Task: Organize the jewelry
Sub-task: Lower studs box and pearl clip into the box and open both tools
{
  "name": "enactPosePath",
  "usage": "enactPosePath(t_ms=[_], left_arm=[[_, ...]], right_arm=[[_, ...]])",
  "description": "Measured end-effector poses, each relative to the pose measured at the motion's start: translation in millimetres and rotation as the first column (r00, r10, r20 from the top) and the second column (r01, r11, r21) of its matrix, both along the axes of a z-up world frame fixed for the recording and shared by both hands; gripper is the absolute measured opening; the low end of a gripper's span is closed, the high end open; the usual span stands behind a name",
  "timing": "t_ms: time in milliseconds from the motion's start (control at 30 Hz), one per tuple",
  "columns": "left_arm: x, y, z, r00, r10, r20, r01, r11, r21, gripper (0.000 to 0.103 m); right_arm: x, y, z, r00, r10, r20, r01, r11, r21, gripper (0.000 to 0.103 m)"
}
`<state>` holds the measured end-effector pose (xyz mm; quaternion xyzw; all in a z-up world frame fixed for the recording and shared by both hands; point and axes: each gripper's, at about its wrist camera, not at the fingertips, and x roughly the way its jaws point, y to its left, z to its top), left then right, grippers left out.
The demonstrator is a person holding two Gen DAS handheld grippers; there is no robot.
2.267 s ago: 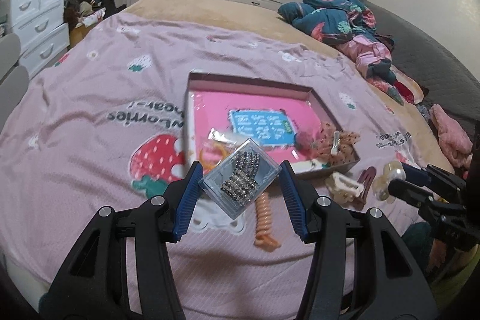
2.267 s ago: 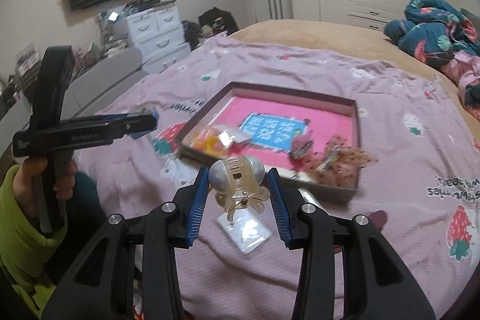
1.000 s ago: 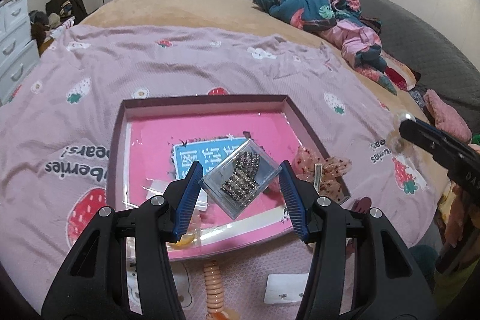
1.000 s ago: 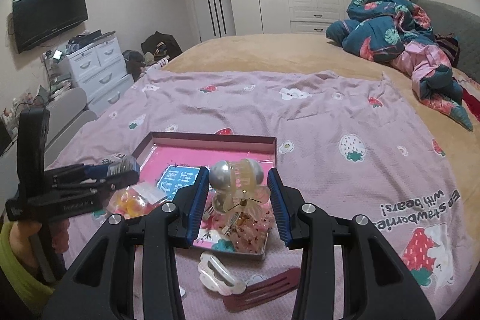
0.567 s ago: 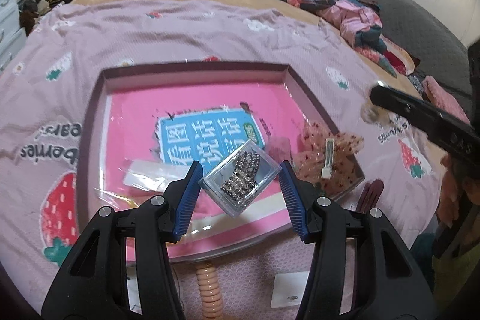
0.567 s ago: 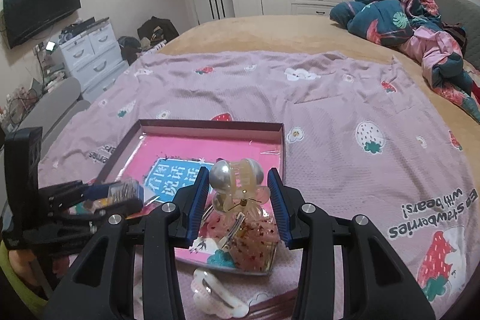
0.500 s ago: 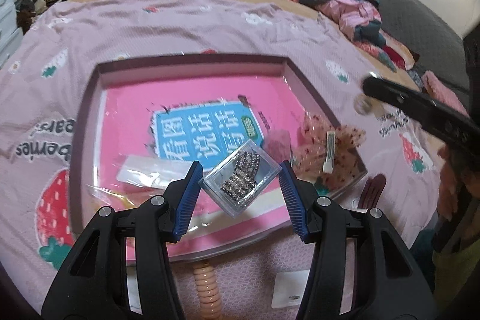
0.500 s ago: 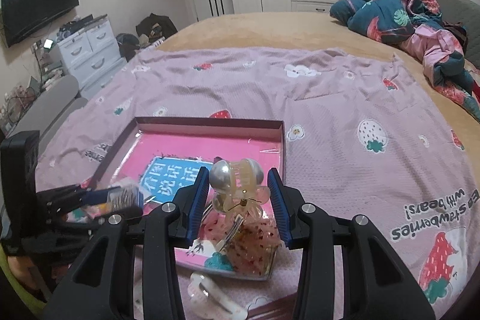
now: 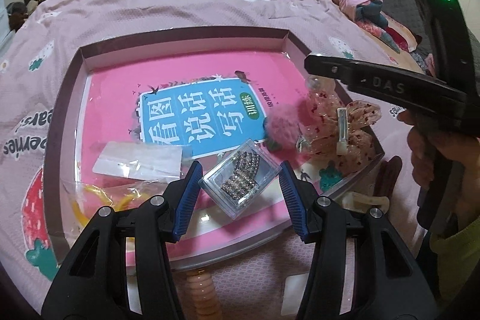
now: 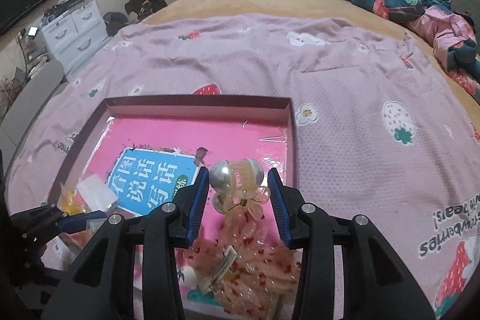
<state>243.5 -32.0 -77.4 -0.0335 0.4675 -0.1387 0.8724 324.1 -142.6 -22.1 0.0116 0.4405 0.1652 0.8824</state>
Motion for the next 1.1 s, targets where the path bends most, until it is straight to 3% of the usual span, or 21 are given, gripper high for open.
enactPosePath(t_ms=[267, 433, 700, 1000, 1100], left_arm=[[2.7, 2.5, -1.2, 1.000, 0.007, -0.001, -0.007, 1.000, 0.001, 0.048], [1.9, 2.9, -0.6, 1.000, 0.005, -0.001, -0.005, 1.000, 0.003, 0.051], [-7.2, 2.3, 8.1, 1.000, -0.001, 0.007, 0.001, 1.000, -0.004, 0.059], [-28.5, 1.8, 33.2, 0.999, 0.000, 0.050, 0.002, 1.000, -0.022, 0.074], [-36.2, 6.6, 45.3, 0.997, 0.011, 0.074, -0.008, 0.999, -0.035, 0.081]], right_arm=[[6.3, 5.9, -14.0, 0.999, -0.012, -0.035, 0.012, 1.000, -0.011, 0.039], [1.0, 2.4, -15.9, 0.998, -0.023, -0.058, 0.025, 0.999, 0.032, 0.041], [-28.8, -16.6, 9.5, 0.998, -0.060, 0.000, 0.059, 0.994, 0.095, 0.067], [-80.8, -48.9, 49.1, 0.984, -0.129, 0.120, 0.112, 0.984, 0.137, 0.086], [-95.6, -57.6, 59.9, 0.978, -0.144, 0.148, 0.123, 0.982, 0.143, 0.086]])
